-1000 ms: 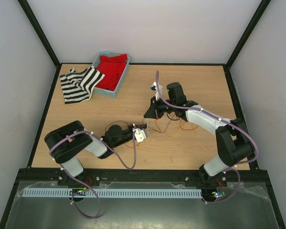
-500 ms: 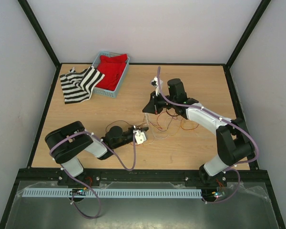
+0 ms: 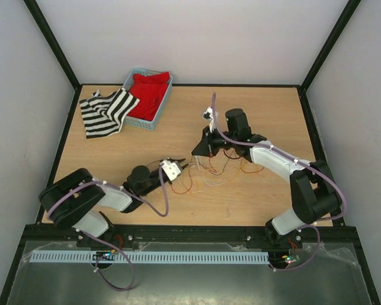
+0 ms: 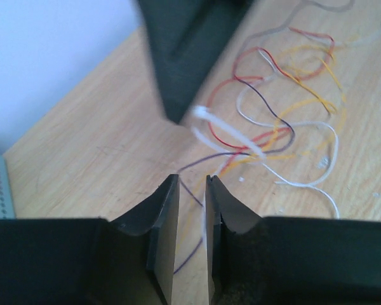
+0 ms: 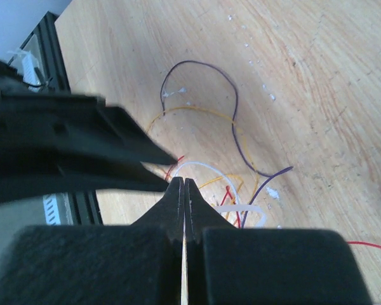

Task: Zip-tie the wires
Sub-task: Tie the cable at the center of the board.

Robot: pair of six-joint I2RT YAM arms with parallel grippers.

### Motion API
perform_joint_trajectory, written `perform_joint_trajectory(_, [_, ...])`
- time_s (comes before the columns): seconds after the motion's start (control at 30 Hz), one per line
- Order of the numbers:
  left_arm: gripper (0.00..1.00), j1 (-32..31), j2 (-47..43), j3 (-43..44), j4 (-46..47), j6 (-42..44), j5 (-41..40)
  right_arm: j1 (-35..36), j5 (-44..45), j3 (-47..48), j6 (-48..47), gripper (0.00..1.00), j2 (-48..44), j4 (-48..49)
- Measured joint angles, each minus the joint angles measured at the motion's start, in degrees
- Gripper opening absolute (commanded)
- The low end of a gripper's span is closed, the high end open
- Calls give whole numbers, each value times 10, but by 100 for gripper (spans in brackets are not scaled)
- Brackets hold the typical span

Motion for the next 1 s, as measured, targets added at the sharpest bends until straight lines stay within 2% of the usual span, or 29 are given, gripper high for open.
perform_joint_trajectory(0.2, [40, 73, -78, -21, 1, -92, 55, -3, -39, -22, -5, 0, -32, -2])
perform_joint_trajectory(0.27, [45, 76, -88, -23, 1, -104, 83, -3, -61, -25, -5, 0, -47, -2])
perform_joint_trajectory(0.47, [53, 76, -91, -24, 0, -119, 168, -3, -127, -40, -5, 0, -78, 0])
perform_joint_trajectory(0.63, [60, 76, -92, -24, 0, -125, 204, -4, -164, -49, -3, 0, -78, -1])
perform_joint_trajectory(0.83, [62, 76, -92, -14, 0, -130, 222, -4, -170, -53, 9, 0, -80, -1])
perform_joint_trajectory(1.0, [53, 72, -92, 3, 0, -131, 223, -4, -169, -64, 28, 0, -98, 0])
